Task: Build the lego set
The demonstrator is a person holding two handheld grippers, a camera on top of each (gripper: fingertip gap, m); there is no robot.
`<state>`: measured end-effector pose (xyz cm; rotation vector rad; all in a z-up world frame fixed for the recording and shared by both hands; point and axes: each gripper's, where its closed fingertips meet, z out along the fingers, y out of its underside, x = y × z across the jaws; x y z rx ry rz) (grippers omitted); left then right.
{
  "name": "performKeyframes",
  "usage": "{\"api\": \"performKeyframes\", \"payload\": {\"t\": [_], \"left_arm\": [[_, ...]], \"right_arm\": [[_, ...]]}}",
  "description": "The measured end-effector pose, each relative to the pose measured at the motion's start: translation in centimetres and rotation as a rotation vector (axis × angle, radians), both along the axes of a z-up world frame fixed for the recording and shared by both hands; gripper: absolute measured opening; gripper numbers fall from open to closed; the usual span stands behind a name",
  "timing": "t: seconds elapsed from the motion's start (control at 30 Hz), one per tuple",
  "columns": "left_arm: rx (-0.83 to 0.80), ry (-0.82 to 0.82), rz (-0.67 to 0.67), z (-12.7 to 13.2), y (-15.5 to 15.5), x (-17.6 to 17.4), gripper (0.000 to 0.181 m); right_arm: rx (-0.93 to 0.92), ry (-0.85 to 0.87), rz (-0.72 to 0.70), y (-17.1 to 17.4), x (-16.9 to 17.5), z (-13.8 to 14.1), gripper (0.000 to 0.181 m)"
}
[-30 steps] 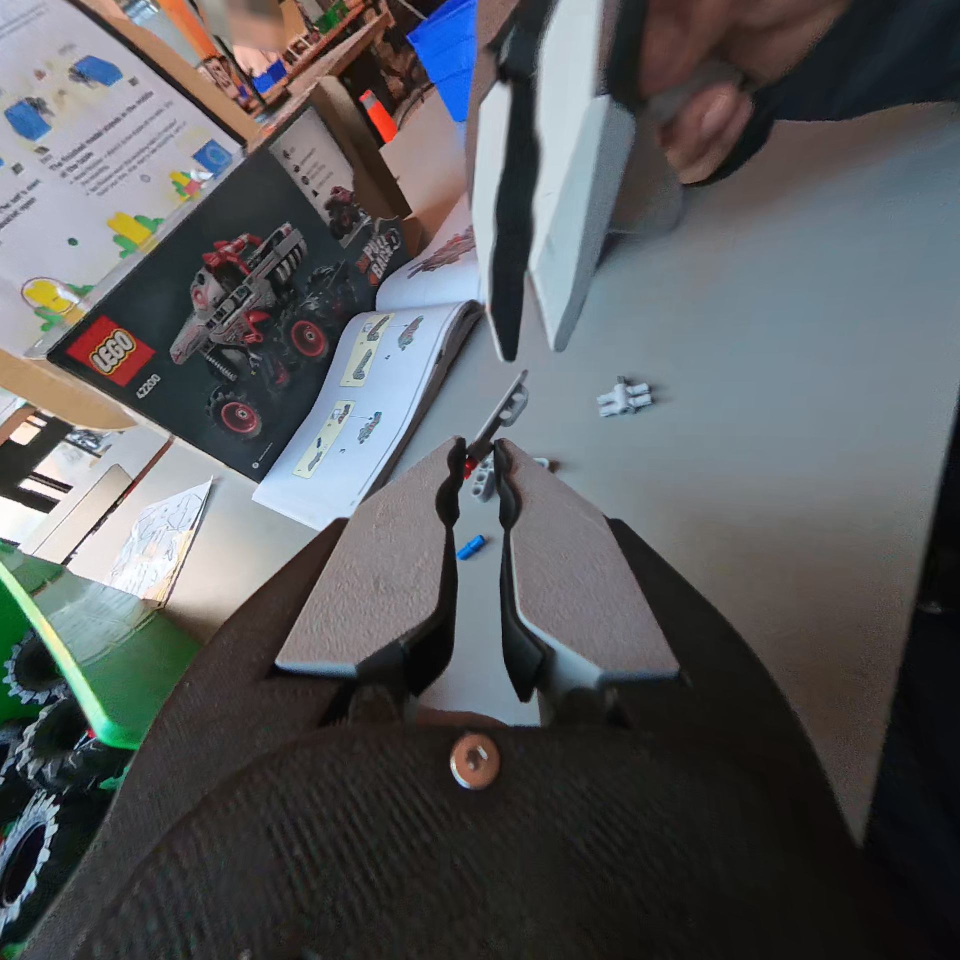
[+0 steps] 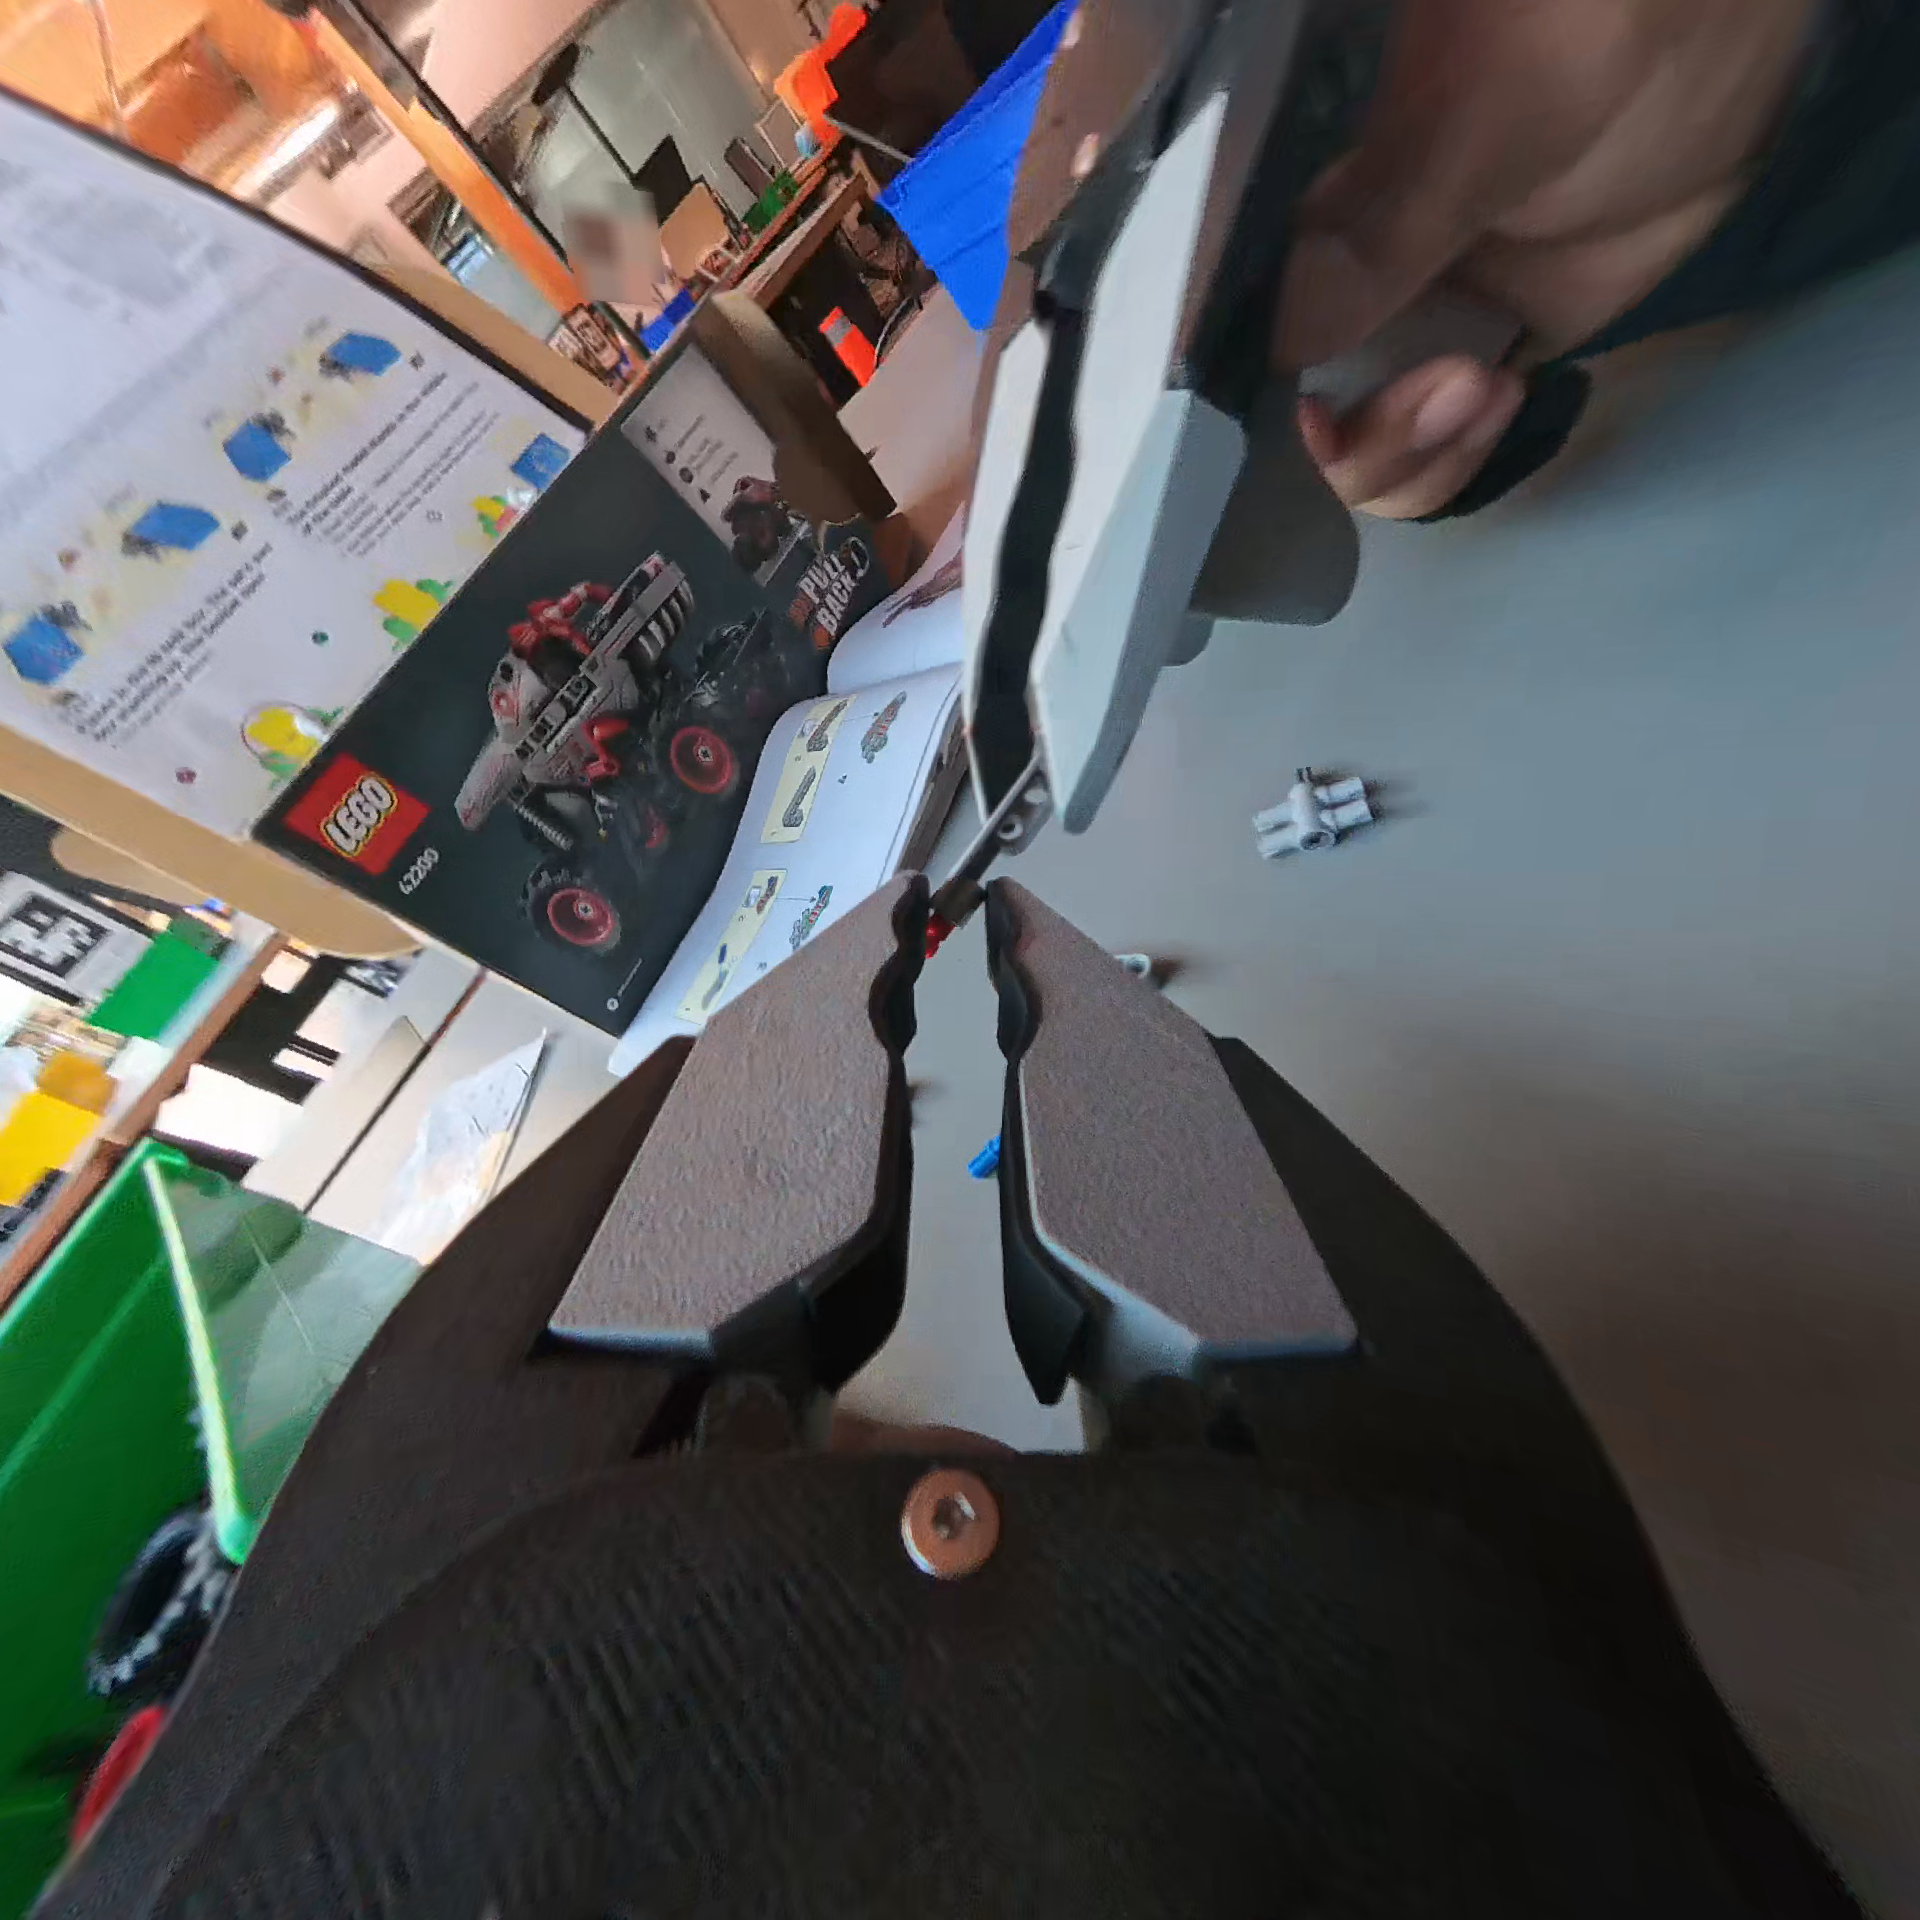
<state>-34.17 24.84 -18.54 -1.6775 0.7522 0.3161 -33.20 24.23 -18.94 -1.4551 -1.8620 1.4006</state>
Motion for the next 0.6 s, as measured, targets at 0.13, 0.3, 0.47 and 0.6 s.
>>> {"api": "performKeyframes", "payload": {"t": [0.13, 0.3, 0.47, 0.6], "left_arm": [[0.016, 0.055, 0.001, -0.2, -0.1, 0.4, 0.007], [0.044, 0.096, 0.013, -0.2, -0.2, 0.4, 0.007], [0.04, 0.115, 0.038, -0.4, -0.1, 0.2, 0.008], [0.071, 0.109, 0.1, 0.1, -0.1, -0.8, 0.025]], "right_arm": [[0.028, -0.018, 0.024, -0.7, 0.1, -0.6, 0.007], [0.081, -0.007, 0.02, -0.7, 0.1, -0.6, 0.007], [0.146, 0.003, 0.008, -0.5, -0.1, -1.0, 0.007], [0.18, -0.004, -0.013, 0.0, -0.3, -1.3, 0.007]]}}
